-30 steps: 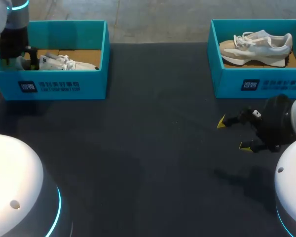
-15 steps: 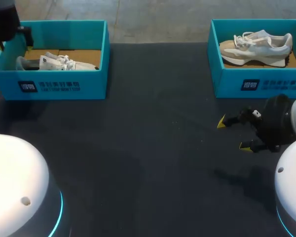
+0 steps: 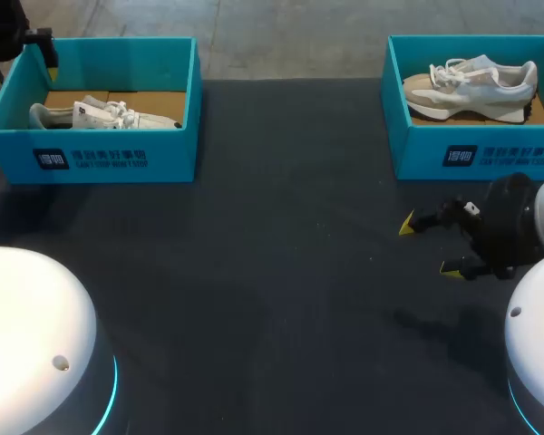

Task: Take the shoe out of the shoebox, open the shoe tongue, remove and reinsert the insole, then place the shoe into the shoebox

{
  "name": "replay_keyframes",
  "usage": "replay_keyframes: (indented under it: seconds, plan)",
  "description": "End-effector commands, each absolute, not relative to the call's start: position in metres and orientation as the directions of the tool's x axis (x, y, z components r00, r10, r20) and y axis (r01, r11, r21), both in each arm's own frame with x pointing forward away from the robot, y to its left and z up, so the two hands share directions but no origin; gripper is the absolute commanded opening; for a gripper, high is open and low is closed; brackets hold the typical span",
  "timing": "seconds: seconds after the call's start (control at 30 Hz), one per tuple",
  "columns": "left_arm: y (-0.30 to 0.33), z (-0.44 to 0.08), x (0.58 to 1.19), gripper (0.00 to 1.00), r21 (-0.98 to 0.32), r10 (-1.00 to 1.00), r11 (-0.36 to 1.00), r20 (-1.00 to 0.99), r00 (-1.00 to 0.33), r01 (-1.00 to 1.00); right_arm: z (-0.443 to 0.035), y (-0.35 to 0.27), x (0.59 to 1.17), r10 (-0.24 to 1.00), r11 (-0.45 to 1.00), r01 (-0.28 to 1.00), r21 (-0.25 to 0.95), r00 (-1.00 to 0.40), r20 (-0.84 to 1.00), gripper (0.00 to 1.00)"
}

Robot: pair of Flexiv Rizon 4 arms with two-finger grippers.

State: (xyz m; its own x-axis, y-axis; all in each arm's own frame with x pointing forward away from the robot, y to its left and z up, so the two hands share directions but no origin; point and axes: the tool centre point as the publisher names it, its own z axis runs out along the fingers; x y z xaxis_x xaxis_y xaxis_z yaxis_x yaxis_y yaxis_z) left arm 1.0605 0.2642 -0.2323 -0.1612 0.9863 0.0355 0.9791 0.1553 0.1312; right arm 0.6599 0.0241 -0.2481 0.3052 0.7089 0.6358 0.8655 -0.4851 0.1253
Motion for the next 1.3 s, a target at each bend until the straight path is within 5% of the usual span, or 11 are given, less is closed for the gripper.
replay_keyframes:
  seconds: [0.03,0.67,1.3]
  plan:
    - [0.264,-0.233,1.06,1.0,0.134,0.986,0.155,0.035,-0.161,0.979,-0.247,0.025,0.658,0.711,-0.488,0.864,0.127,0.308,0.632,1.0]
    - [0.264,-0.233,1.06,1.0,0.134,0.986,0.155,0.035,-0.161,0.979,-0.247,0.025,0.658,0.711,-0.488,0.864,0.127,0.308,0.632,1.0]
    - [0.215,-0.206,1.061,1.0,-0.033,0.6,0.795,-0.098,-0.794,0.605,-0.246,0.01,0.669,0.745,-0.477,0.868,0.138,0.315,0.588,1.0]
